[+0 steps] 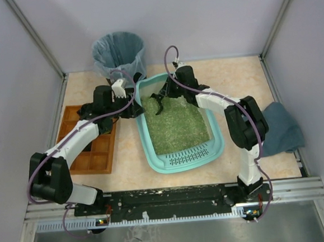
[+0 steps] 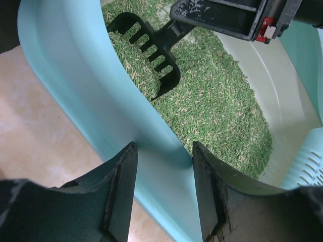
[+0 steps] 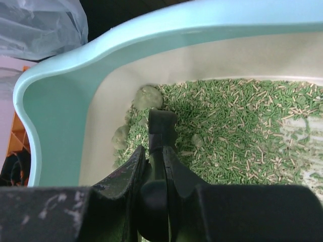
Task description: Clean the litter box
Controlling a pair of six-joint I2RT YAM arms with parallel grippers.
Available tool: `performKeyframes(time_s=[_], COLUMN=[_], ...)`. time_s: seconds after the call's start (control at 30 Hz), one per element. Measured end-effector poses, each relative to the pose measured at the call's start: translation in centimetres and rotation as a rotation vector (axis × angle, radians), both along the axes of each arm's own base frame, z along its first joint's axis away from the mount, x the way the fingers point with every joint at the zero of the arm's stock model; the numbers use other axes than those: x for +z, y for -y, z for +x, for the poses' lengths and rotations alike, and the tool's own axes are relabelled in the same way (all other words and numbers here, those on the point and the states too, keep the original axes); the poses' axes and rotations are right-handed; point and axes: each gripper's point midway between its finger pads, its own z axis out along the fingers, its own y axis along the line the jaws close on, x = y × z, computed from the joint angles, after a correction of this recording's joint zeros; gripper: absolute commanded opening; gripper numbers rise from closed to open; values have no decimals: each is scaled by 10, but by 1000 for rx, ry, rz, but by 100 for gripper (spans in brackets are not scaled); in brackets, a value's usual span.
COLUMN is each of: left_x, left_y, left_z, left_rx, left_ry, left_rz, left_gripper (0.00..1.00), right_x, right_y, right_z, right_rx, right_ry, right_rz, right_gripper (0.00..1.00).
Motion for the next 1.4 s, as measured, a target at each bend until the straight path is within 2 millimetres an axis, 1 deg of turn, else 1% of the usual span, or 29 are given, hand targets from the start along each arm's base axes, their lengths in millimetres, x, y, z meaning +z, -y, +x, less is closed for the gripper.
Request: performKeyframes(time_s=[0.1, 0.2, 0.47, 0.6, 0.7, 0.8, 0.9, 1.07, 1.23, 1.4], left_x=[1, 0, 0, -1, -1, -1, -1, 1, 11, 20], left_y=[-1, -1, -2, -2, -3, -3, -3, -5, -7, -8], left_z=[1, 1, 1, 1, 1, 2, 2, 2, 1, 1], left_rx=[3, 5, 10, 12, 15, 17, 19, 23, 30, 33], left_ry=[3, 3, 4, 3, 2, 2, 2, 12, 51, 83], left_rz=[2, 6, 11, 12, 15, 17, 18, 24, 19, 12], left_gripper=[54, 56, 57, 58, 59, 60, 60, 62, 62, 62], right_x=[1, -1, -14, -17, -14, -10, -3, 22, 42, 51], right_y=[0, 2, 17, 25, 33, 47, 61, 83, 104, 124], right_z=[-5, -14, -60, -72, -83, -92, -96, -93, -94, -92], right_rx=[-2, -10, -69, -113, -141, -178, -214, -263, -281, -266], right_ry=[1, -11, -121, -160, -183, -202, -202, -153, -108, -106], right_rz=[21, 39, 136, 174, 200, 238, 268, 327, 390, 487], right_gripper=[0, 0, 0, 0, 0, 0, 0, 0, 0, 0])
